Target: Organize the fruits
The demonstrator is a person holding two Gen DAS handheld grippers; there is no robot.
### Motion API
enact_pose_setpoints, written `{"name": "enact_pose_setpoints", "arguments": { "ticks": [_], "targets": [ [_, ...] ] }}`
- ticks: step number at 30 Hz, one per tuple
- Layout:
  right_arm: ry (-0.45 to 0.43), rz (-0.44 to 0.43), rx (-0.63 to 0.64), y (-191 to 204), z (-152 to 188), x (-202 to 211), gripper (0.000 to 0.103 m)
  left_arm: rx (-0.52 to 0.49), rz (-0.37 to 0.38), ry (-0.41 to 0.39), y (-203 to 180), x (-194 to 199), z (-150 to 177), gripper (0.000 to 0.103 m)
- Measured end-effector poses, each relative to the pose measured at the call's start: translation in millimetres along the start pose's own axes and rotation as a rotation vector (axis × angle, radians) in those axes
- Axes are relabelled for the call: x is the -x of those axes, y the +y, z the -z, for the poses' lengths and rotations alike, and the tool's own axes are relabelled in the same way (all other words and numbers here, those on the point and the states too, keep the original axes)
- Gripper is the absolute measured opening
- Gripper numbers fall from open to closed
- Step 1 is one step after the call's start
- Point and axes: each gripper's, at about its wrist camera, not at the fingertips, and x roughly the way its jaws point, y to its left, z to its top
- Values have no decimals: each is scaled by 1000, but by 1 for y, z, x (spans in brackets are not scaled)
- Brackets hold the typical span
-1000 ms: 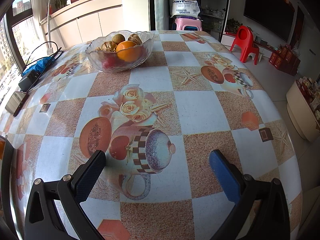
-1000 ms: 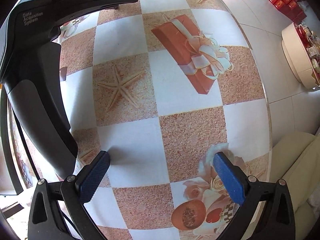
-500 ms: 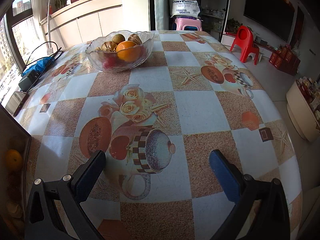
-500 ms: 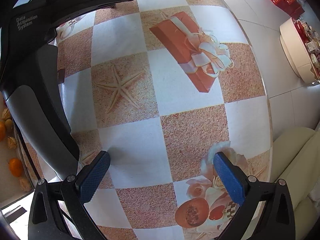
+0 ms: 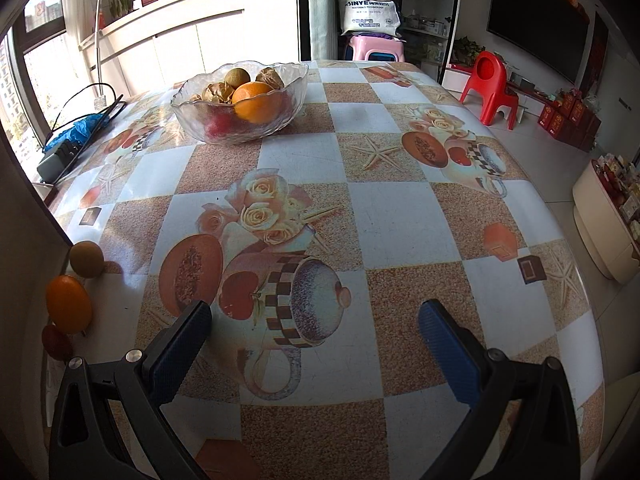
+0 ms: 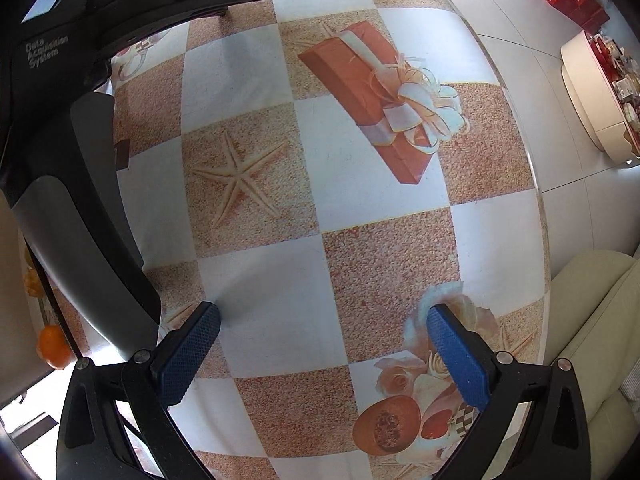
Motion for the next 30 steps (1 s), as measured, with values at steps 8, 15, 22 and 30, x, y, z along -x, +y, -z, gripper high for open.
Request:
{"name": "enact_pose_setpoints", "arguments": {
  "ticks": [8, 15, 22, 30],
  "targets": [
    [-4, -1, 3, 0, 1, 0, 103, -1, 1, 0, 1, 0, 0, 103],
    [-8, 1, 5, 1, 3, 0, 103, -1, 1, 0, 1, 0, 0, 103],
    [-13, 1, 6, 2, 3, 1, 103, 0, 1, 1, 1, 0, 0, 103],
    [-45, 2, -6, 3, 10, 4, 103, 0, 1, 1, 1, 0, 0, 103]
  ]
}}
